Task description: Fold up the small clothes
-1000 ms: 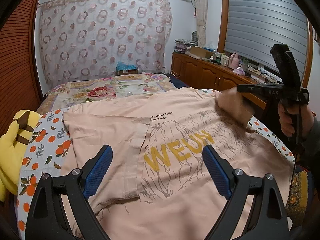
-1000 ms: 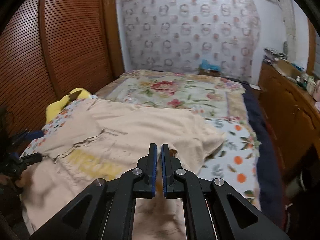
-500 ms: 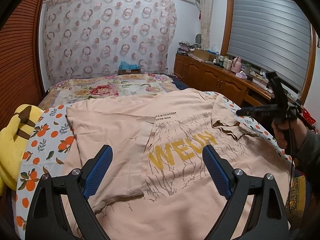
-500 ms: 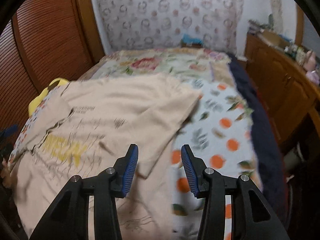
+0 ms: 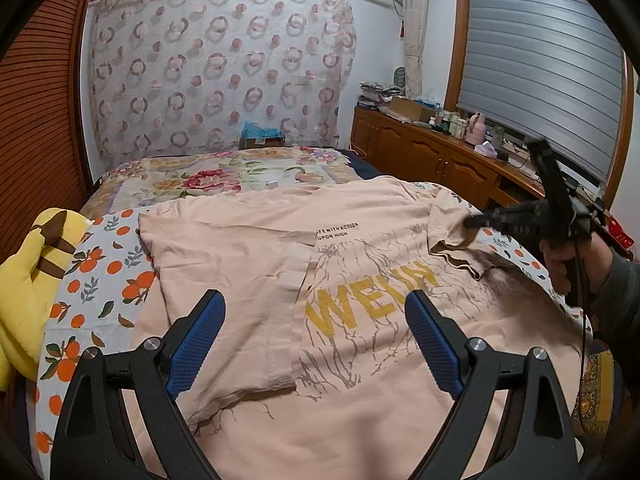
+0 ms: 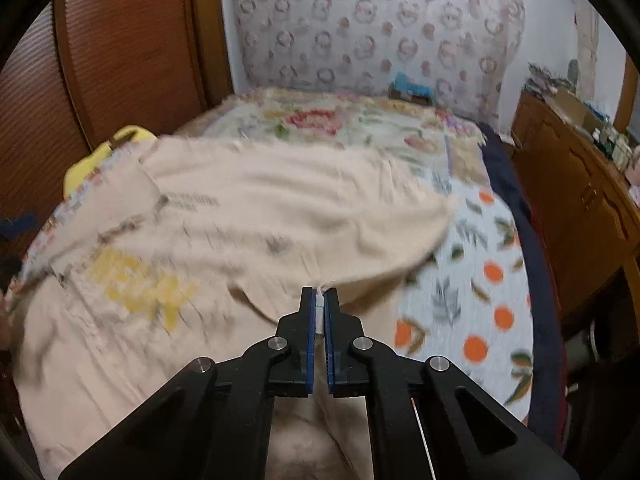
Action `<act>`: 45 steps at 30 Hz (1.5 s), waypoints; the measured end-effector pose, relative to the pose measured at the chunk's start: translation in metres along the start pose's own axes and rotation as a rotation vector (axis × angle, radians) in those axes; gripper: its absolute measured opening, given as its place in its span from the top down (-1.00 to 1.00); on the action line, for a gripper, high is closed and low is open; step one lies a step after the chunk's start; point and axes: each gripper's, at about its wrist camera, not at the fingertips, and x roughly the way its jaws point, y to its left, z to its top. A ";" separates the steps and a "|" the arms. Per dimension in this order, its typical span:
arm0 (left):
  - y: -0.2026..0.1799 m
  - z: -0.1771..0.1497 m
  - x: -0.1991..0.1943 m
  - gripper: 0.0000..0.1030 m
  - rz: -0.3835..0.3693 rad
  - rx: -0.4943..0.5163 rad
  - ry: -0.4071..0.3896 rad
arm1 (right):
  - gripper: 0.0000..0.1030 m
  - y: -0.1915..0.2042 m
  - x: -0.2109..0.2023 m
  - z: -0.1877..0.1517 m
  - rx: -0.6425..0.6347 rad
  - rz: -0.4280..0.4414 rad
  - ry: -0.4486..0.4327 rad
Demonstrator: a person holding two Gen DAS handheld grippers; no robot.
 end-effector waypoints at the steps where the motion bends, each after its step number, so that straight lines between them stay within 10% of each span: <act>1: 0.000 0.000 0.000 -0.79 0.002 -0.001 0.000 | 0.93 0.003 -0.004 0.006 -0.008 0.006 -0.014; 14: 0.012 0.000 -0.003 -0.79 0.018 -0.016 0.006 | 0.91 0.048 0.038 0.093 -0.139 0.080 -0.034; 18: 0.017 0.000 -0.005 -0.79 0.023 -0.026 0.007 | 0.21 0.035 0.045 0.098 -0.083 0.065 -0.035; 27: 0.023 0.001 -0.008 -0.79 0.032 -0.037 0.003 | 0.21 0.009 0.034 0.061 -0.031 -0.027 0.007; 36: 0.028 0.004 -0.008 -0.79 0.044 -0.044 0.006 | 0.22 0.033 0.008 -0.015 -0.035 0.071 0.075; 45: 0.029 0.000 -0.001 -0.79 0.056 -0.031 0.051 | 0.79 0.048 0.020 -0.040 -0.119 0.013 0.113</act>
